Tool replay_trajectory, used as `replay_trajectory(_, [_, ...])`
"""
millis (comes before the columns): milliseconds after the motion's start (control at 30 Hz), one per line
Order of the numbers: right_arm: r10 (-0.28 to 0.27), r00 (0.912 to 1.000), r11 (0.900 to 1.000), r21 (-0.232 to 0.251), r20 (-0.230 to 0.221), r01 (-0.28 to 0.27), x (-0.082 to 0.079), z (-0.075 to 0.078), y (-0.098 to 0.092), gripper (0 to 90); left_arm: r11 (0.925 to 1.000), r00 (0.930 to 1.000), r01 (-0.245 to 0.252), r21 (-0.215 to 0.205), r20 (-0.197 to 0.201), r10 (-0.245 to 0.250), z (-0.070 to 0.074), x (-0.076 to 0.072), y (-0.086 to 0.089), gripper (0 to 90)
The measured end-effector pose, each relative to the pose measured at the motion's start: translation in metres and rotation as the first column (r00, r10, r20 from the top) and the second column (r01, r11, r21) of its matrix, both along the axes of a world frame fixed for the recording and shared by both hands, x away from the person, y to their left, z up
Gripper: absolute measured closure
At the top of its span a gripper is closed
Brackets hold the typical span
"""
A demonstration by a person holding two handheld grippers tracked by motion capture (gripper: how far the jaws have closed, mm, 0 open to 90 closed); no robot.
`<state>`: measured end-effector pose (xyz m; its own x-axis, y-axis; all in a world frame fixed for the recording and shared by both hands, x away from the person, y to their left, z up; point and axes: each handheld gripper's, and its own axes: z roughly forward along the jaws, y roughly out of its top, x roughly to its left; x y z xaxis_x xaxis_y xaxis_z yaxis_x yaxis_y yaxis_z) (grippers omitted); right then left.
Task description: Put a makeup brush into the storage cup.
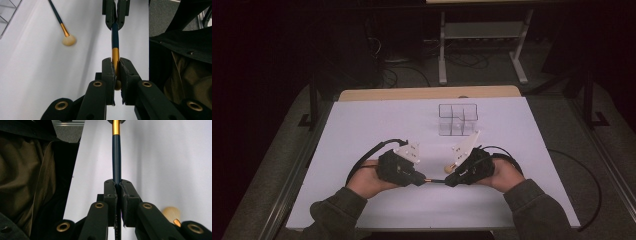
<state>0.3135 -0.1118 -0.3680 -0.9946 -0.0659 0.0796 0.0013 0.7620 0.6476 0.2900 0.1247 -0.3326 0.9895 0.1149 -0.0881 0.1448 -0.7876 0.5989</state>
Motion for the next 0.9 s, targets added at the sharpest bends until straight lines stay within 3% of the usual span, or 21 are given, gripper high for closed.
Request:
replay_trajectory(300, [-0.010,0.9999,1.000,-0.023,-0.009,0.010,0.000,-0.004,0.005,81.2,0.9993,1.0000,0.004,0.037,0.007,-0.004,0.005,0.000,-0.004,83.9])
replay_trajectory(400, [-0.035,0.9991,0.999,-0.023,-0.023,0.035,0.001,-0.004,0.006,71.7,0.9991,0.9999,0.006,0.042,0.009,-0.006,0.006,0.001,-0.006,83.9])
replay_trajectory(533, [-0.052,0.9982,0.999,-0.017,-0.029,0.051,0.001,0.001,0.010,67.3,0.9976,0.9996,0.017,0.067,0.023,-0.019,0.005,0.000,-0.010,83.9])
replay_trajectory(900, [0.004,0.9998,1.000,-0.009,-0.020,-0.005,-0.002,0.014,0.029,78.0,0.9963,0.9991,0.030,0.080,0.027,-0.032,0.004,0.000,-0.016,83.9])
